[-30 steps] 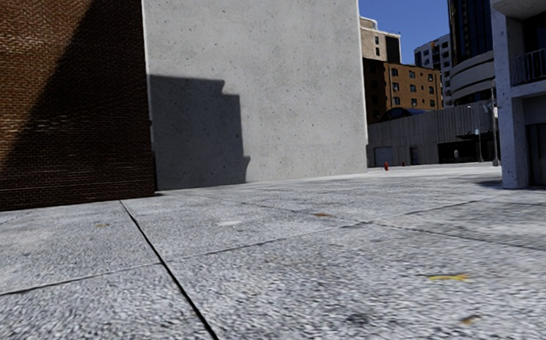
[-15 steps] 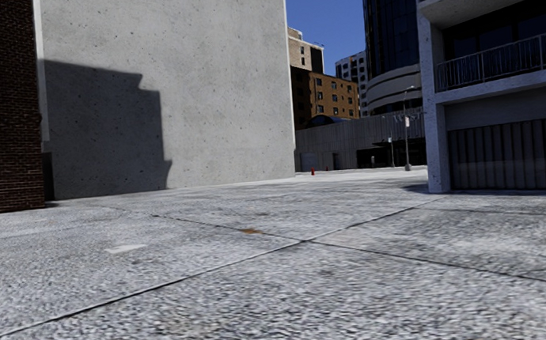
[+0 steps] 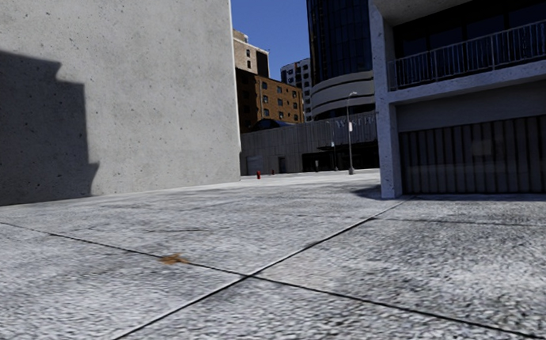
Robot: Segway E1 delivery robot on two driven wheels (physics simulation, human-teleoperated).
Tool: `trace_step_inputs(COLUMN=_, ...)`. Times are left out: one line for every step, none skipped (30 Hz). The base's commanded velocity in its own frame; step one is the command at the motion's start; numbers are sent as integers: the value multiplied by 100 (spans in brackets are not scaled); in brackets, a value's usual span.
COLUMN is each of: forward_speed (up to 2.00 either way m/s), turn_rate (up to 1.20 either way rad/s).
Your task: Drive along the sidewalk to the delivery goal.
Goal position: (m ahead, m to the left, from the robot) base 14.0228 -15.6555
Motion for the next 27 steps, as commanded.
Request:
trace_step_inputs(forward_speed=200, turn_rate=0)
trace_step_inputs(forward_speed=200, turn_rate=0)
trace_step_inputs(forward_speed=200, turn_rate=0)
trace_step_inputs(forward_speed=200, turn_rate=0)
trace_step_inputs(forward_speed=200, turn_rate=0)
trace_step_inputs(forward_speed=200, turn_rate=0)
trace_step_inputs(forward_speed=200, turn_rate=0)
trace_step_inputs(forward_speed=200, turn_rate=0)
trace_step_inputs(forward_speed=200, turn_rate=0)
trace_step_inputs(forward_speed=200, turn_rate=0)
trace_step_inputs(forward_speed=200, turn_rate=0)
trace_step_inputs(forward_speed=200, turn_rate=0)
trace_step_inputs(forward_speed=200, turn_rate=0)
trace_step_inputs(forward_speed=200, turn_rate=0)
trace_step_inputs(forward_speed=200, turn_rate=0)
trace_step_inputs(forward_speed=200, turn_rate=0)
trace_step_inputs(forward_speed=200, turn_rate=0)
trace_step_inputs(forward_speed=200, turn_rate=0)
trace_step_inputs(forward_speed=200, turn_rate=0)
trace_step_inputs(forward_speed=200, turn_rate=0)
trace_step_inputs(forward_speed=200, turn_rate=0)
trace_step_inputs(forward_speed=200, turn_rate=0)
trace_step_inputs(forward_speed=200, turn_rate=0)
trace_step_inputs(forward_speed=200, turn_rate=0)
trace_step_inputs(forward_speed=200, turn_rate=0)
trace_step_inputs(forward_speed=200, turn_rate=0)
trace_step_inputs(forward_speed=200, turn_rate=0)
